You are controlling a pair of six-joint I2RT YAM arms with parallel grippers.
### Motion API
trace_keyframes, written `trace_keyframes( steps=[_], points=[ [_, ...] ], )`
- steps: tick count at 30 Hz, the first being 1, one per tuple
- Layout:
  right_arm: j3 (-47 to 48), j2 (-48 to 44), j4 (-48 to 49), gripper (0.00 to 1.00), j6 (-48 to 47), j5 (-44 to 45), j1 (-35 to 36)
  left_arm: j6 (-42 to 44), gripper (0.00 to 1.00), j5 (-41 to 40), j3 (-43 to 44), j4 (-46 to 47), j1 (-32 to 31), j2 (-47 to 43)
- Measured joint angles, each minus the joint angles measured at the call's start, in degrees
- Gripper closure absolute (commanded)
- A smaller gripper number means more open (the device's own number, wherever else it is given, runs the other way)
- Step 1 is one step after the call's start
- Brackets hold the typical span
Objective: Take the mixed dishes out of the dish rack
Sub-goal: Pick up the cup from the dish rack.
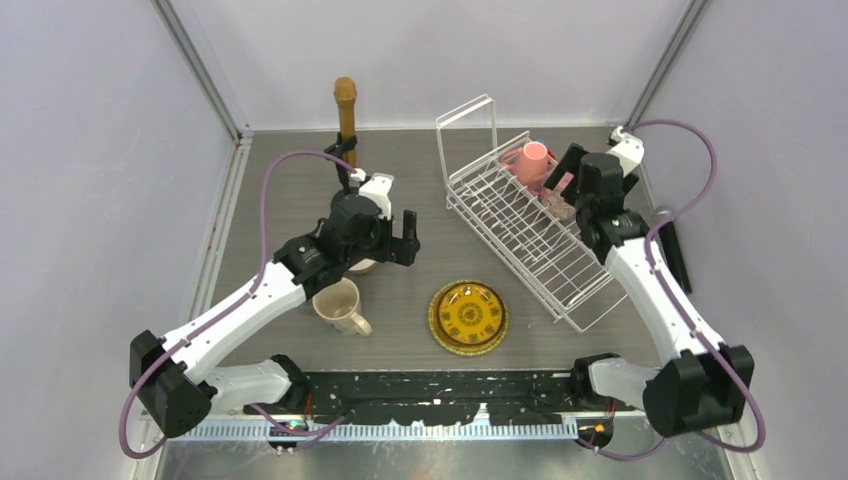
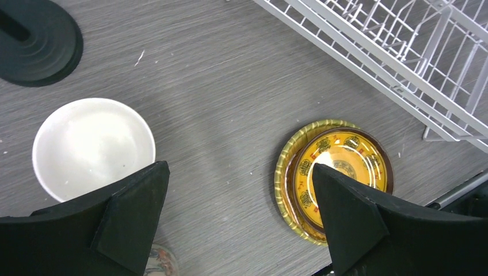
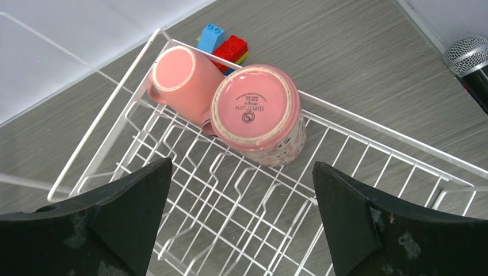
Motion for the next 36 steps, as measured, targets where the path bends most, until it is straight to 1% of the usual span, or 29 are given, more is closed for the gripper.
trace_keyframes(
  steps=[4,11,17,23,36],
  points=[
    [6.38,7.93,-2.19,0.0,0.39,1.09,-1.4,0.28,0.0,1.77,-1.05,2.14,0.0,-0.04],
    [13.73,19.96,-6.45,0.0,1.75,1.29,-4.63,0.7,0.0,2.82,-3.39,3.5,0.0,-0.17],
    [17.79,26.14,-7.3,0.0,1.97,1.27,-5.22,1.64,0.0,3.02,-3.54,3.67,0.0,-0.17],
    [20.72,28.74,-7.3,0.0,1.99,0.98,-5.22,1.81,0.0,3.04,-3.78,4.0,0.0,-0.17],
    [21.11,29.16,-7.19,0.0,2.47,0.09,-5.22,1.84,0.0,4.15,-4.02,4.9,0.0,-0.17]
  ],
)
